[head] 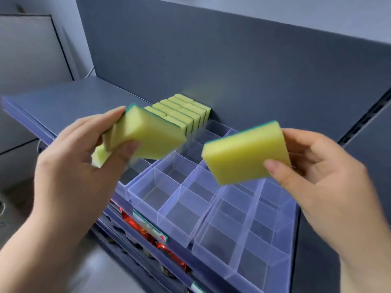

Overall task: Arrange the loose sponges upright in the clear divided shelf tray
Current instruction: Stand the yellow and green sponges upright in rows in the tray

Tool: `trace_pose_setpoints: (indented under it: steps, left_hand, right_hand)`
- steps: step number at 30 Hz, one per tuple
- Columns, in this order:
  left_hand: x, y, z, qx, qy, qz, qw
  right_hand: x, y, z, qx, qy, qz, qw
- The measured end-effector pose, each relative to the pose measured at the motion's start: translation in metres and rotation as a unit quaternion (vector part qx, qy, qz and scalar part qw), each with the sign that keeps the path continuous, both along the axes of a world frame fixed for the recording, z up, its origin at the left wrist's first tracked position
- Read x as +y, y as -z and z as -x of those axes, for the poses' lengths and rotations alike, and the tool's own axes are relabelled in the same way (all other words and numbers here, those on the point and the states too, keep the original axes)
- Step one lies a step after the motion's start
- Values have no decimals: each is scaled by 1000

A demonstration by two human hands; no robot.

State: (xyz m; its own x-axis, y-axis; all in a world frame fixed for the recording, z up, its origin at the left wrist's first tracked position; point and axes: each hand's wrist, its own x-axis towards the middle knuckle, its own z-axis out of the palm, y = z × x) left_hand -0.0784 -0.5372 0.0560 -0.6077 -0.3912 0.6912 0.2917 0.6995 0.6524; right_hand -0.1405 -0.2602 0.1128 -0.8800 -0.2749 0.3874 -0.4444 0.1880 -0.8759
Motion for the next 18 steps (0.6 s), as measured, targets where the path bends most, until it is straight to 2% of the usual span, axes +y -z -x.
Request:
trace_pose_setpoints:
  steps: [5,11,18]
  left_hand:
    - [-37,-9,25,-2,87,-14,996]
    - [-87,-23,51,-14,169,57,984]
    - [-136,-24,67,6,239,96,966]
  right_hand:
    - [-26,-8,-13,25,28,-8,999]
    - [-86,-20,-22,57,106,-62,991]
    - [-153,-15,-32,88,186,-118,971]
